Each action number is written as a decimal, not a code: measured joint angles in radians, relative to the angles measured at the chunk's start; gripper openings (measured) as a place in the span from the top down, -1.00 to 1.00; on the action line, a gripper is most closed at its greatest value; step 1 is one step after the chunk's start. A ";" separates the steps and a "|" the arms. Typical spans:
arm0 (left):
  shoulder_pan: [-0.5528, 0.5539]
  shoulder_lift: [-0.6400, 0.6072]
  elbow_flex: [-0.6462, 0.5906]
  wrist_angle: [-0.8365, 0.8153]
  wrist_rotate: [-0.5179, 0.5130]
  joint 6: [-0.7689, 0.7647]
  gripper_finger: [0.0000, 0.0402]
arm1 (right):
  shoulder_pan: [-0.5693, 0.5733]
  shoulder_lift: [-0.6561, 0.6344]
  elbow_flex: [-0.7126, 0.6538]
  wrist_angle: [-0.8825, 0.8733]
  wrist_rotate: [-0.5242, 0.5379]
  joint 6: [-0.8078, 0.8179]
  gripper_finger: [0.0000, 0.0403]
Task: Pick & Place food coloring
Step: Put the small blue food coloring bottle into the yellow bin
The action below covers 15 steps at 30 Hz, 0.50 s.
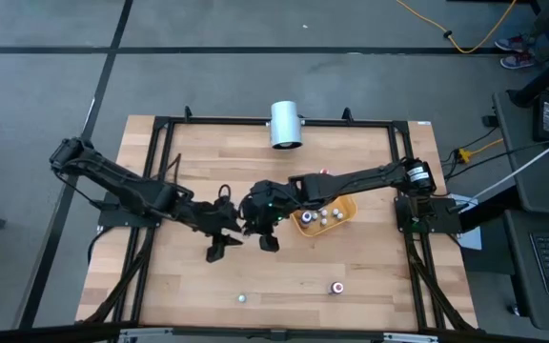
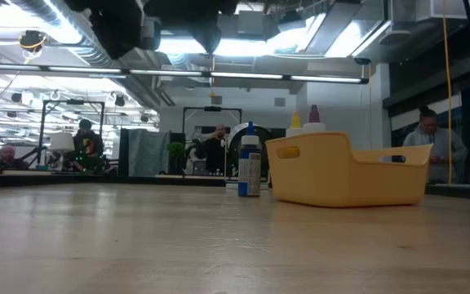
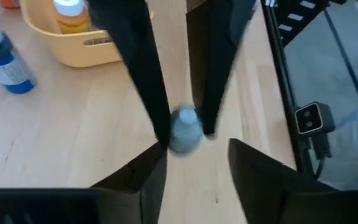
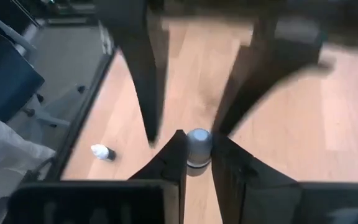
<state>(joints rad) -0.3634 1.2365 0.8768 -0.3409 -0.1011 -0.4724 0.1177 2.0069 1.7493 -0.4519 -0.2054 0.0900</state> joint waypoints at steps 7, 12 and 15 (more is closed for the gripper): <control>-0.054 -0.086 0.003 -0.141 -0.038 -0.074 0.12 | -0.010 -0.044 0.001 -0.201 0.180 -0.095 0.71; -0.096 -0.114 0.002 -0.199 -0.093 -0.127 0.14 | -0.018 -0.090 -0.007 -0.289 0.203 -0.102 0.71; -0.112 -0.115 0.002 -0.193 -0.128 -0.144 0.14 | -0.022 -0.127 -0.007 -0.332 0.268 -0.101 0.72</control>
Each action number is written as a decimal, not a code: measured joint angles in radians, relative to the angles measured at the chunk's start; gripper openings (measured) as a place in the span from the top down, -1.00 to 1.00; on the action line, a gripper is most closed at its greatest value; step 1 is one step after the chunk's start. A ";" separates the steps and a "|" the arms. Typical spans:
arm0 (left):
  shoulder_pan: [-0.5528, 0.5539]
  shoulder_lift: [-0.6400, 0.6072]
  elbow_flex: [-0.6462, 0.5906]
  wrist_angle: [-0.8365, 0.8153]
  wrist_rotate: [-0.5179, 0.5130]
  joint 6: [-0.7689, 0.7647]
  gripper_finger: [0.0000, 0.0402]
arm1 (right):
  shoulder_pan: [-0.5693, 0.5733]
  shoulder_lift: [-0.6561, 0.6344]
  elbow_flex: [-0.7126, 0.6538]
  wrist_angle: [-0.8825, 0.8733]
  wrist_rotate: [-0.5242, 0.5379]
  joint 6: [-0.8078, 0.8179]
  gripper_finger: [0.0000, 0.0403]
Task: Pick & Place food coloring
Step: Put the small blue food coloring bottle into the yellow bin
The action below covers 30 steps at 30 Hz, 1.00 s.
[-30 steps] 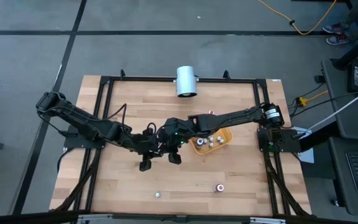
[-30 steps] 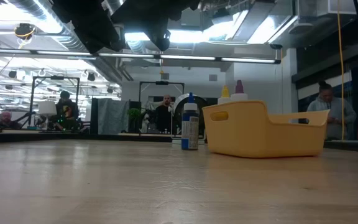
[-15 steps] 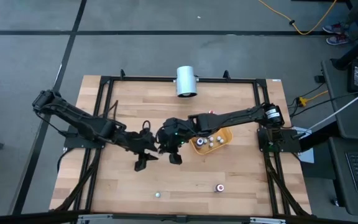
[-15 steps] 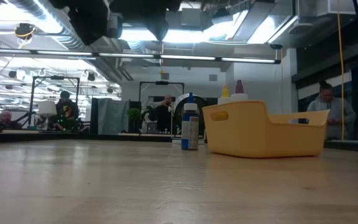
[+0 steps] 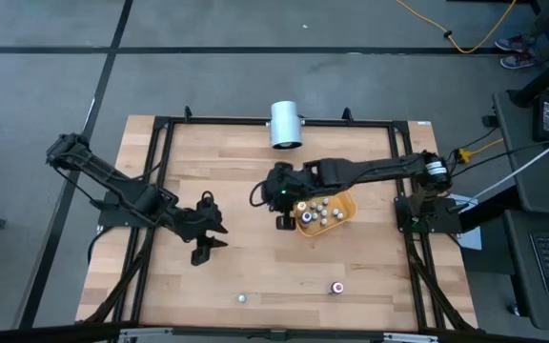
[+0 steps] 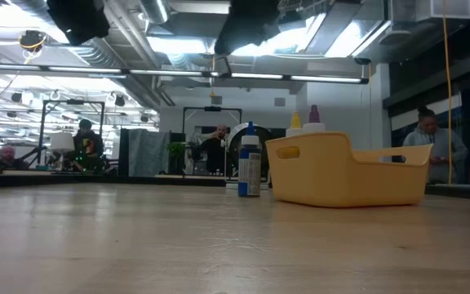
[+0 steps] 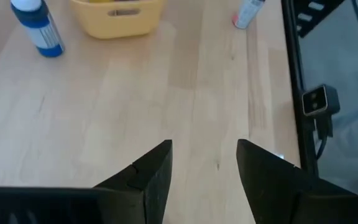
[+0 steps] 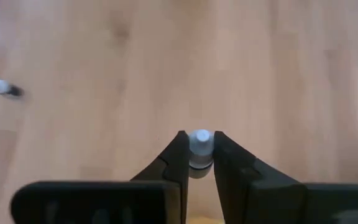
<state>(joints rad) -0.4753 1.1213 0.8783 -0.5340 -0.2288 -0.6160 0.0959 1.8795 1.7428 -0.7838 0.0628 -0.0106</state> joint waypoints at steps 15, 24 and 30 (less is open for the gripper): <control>-0.050 0.002 0.000 -0.002 -0.146 -0.044 0.14 | 0.000 -0.562 -0.682 0.228 0.381 0.408 0.71; -0.005 0.002 0.000 -0.002 -0.196 -0.037 0.14 | 0.050 -0.700 -0.936 0.250 0.545 0.754 0.71; 0.041 0.002 -0.001 -0.001 -0.173 -0.035 0.14 | 0.094 -0.686 -0.994 0.258 0.638 0.898 0.71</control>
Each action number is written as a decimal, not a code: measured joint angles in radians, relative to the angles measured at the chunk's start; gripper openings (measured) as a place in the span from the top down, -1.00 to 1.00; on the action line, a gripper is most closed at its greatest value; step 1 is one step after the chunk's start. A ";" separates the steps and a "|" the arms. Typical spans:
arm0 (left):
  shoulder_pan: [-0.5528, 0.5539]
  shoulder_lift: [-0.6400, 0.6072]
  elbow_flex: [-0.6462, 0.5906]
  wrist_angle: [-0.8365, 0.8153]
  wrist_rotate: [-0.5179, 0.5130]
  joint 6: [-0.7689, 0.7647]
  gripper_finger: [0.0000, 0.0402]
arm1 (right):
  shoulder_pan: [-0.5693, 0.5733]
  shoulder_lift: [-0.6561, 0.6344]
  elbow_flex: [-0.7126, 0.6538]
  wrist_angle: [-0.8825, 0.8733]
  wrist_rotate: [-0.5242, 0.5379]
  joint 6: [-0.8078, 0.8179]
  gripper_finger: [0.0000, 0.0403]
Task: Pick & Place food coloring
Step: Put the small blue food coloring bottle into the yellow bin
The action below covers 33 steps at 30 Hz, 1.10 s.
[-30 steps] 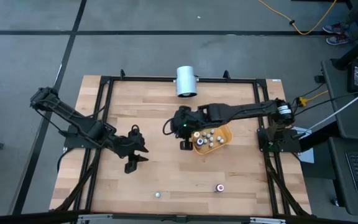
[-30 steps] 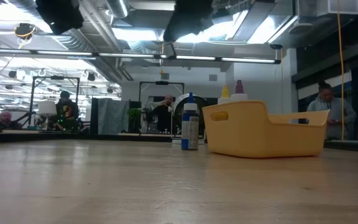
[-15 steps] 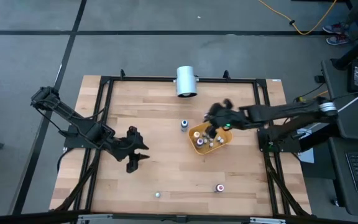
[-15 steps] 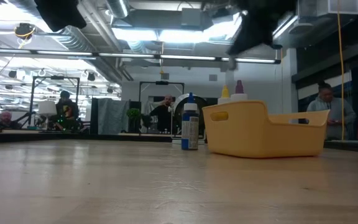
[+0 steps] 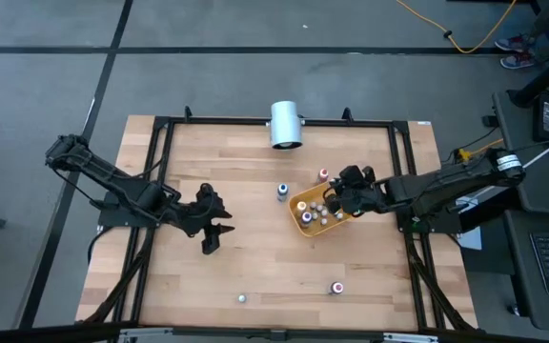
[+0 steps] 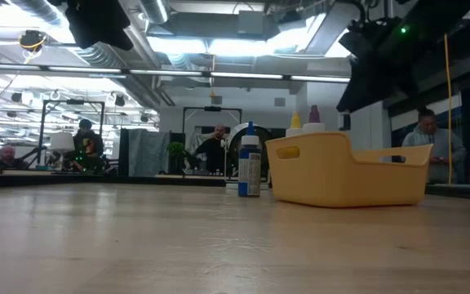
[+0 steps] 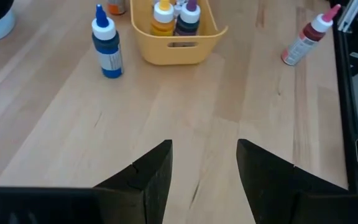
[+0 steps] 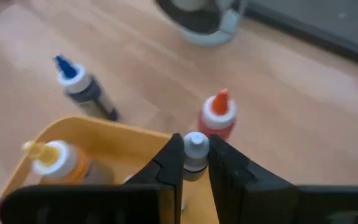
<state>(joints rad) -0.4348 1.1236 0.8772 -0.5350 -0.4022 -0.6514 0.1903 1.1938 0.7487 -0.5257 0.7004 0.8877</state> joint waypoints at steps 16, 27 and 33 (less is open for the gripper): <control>0.032 0.000 0.000 0.007 0.004 0.018 0.14 | 0.088 0.152 -0.022 0.064 0.004 0.055 0.70; 0.029 0.000 0.000 0.007 0.012 0.058 0.14 | 0.137 0.172 -0.022 -0.010 0.066 0.165 0.70; 0.028 0.000 0.000 0.007 0.014 0.076 0.14 | 0.127 0.172 -0.022 -0.043 0.067 0.170 0.70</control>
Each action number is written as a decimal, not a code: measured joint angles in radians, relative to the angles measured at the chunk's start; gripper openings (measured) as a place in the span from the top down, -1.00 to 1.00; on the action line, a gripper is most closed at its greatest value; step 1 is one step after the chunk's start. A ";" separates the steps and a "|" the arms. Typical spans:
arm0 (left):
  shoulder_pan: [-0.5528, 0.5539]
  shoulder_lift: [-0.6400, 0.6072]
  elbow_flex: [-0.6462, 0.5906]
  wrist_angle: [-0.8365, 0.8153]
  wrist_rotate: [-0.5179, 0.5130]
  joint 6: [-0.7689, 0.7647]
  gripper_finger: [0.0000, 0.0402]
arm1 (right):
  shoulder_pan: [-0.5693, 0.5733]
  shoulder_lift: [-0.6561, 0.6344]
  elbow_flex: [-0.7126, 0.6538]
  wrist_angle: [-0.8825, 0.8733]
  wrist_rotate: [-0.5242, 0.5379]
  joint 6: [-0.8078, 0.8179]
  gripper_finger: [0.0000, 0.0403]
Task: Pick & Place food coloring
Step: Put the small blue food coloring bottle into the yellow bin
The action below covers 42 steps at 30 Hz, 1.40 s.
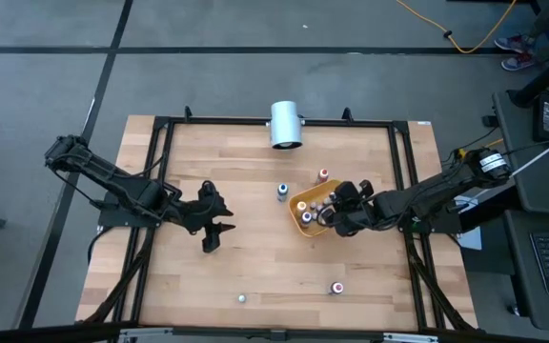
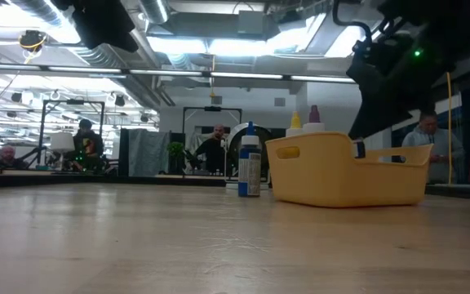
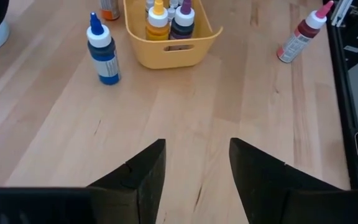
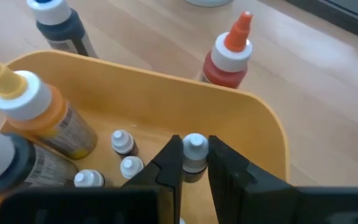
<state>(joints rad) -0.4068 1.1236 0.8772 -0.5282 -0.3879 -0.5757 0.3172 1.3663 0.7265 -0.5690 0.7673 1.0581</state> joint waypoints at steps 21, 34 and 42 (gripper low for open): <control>-0.005 0.000 0.000 0.001 0.023 0.066 0.14 | -0.045 0.095 -0.050 0.148 -0.071 0.006 0.70; -0.006 0.000 0.000 0.001 0.067 0.057 0.14 | -0.053 0.130 -0.035 0.143 -0.053 0.007 0.70; -0.006 0.000 0.000 0.003 0.066 0.065 0.14 | -0.093 0.130 -0.035 0.139 -0.065 -0.021 0.70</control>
<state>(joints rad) -0.4126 1.1239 0.8768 -0.5254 -0.3220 -0.5104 0.2239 1.4967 0.6914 -0.4301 0.7024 1.0375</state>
